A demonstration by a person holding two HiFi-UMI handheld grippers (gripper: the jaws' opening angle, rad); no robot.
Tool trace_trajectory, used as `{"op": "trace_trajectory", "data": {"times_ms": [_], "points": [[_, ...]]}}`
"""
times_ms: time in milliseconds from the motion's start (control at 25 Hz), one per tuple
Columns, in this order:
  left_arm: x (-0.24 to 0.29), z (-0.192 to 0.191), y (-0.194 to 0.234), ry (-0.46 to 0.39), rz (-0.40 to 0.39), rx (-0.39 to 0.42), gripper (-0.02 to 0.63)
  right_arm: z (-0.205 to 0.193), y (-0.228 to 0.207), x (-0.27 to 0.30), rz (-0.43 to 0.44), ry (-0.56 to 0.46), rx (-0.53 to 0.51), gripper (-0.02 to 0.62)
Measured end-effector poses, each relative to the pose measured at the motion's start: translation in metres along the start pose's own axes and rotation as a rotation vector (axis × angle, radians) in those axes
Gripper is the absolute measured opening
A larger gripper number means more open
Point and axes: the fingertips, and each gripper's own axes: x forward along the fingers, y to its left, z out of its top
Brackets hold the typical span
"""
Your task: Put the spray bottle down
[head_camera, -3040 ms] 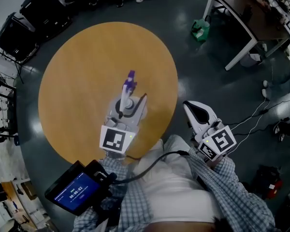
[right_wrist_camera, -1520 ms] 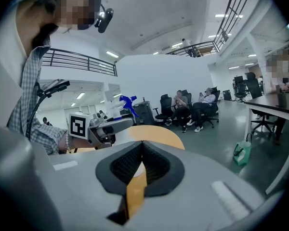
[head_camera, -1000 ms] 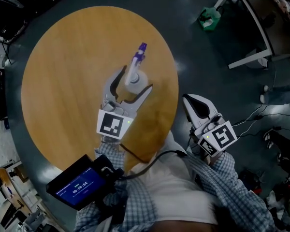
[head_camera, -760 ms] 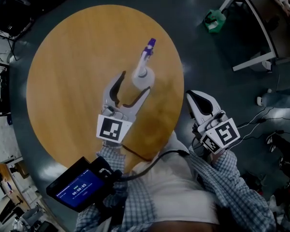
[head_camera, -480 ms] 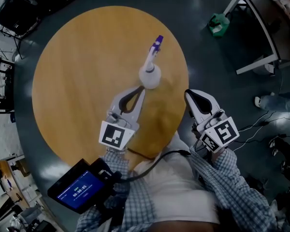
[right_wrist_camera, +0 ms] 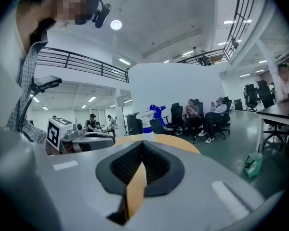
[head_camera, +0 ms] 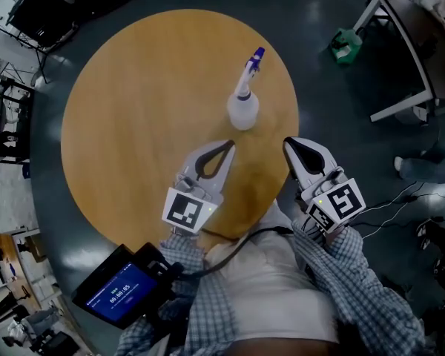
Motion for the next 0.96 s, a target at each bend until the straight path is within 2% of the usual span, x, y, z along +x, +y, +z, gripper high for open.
{"op": "trace_trajectory", "data": {"times_ms": [960], "points": [[-0.0015, -0.0096, 0.0033, 0.012, 0.012, 0.014, 0.002, -0.0065, 0.0058, 0.0092, 0.024, 0.007, -0.003, 0.003]]}}
